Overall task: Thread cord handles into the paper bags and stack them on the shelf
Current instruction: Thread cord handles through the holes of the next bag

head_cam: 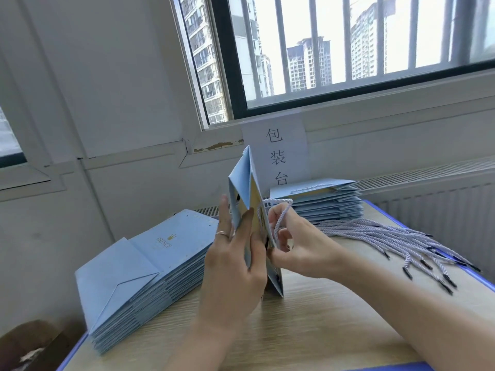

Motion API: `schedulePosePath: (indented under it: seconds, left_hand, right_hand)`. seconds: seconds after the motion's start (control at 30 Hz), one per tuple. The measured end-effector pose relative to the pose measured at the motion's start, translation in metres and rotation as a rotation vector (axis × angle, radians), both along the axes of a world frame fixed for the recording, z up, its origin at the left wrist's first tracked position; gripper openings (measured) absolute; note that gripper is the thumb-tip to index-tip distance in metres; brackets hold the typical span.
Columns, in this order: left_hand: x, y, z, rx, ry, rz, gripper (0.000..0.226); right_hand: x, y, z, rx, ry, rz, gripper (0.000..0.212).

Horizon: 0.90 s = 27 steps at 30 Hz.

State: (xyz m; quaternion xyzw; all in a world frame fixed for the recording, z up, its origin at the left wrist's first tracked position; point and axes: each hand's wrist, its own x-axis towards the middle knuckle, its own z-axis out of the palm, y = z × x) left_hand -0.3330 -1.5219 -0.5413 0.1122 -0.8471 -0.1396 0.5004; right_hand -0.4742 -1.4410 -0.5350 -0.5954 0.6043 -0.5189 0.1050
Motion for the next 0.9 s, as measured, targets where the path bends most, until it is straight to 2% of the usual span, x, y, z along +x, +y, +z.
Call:
schedulePosePath:
  seconds: [0.17, 0.23, 0.27, 0.37, 0.43, 0.53, 0.57, 0.7, 0.9]
  left_hand:
    - [-0.011, -0.006, 0.016, -0.039, 0.144, 0.051, 0.016]
    - [-0.013, -0.010, 0.017, -0.082, 0.168, 0.087, 0.012]
    - [-0.014, -0.013, 0.016, -0.104, 0.177, 0.107, 0.011]
    - [-0.014, -0.017, 0.017, -0.112, 0.204, 0.134, 0.010]
    - [-0.013, -0.018, 0.018, -0.088, 0.210, 0.119, 0.012]
    - [-0.011, -0.018, 0.019, -0.086, 0.211, 0.123, 0.015]
    - [-0.011, -0.018, 0.018, -0.091, 0.215, 0.126, 0.015]
    - [-0.008, -0.020, 0.017, -0.116, 0.213, 0.135, 0.009]
    - [-0.004, -0.024, 0.015, -0.145, 0.179, 0.118, 0.014]
  right_hand:
    - [0.007, 0.003, 0.003, -0.023, -0.003, 0.000, 0.041]
    - [0.006, 0.003, 0.003, -0.029, 0.024, -0.050, 0.048]
    - [0.007, 0.003, 0.002, -0.049, 0.082, -0.115, 0.055]
    - [0.009, 0.004, 0.002, -0.240, 0.420, -0.391, 0.074]
    - [0.013, 0.008, 0.004, -0.358, 0.575, -0.473, 0.065]
    - [0.022, 0.008, 0.004, -0.509, 0.822, -0.522, 0.027]
    - [0.025, 0.007, 0.003, -0.549, 0.877, -0.540, 0.021]
    - [0.030, 0.001, -0.006, -0.554, 0.967, -0.626, 0.025]
    - [0.029, -0.001, -0.009, -0.460, 0.943, -0.639, 0.030]
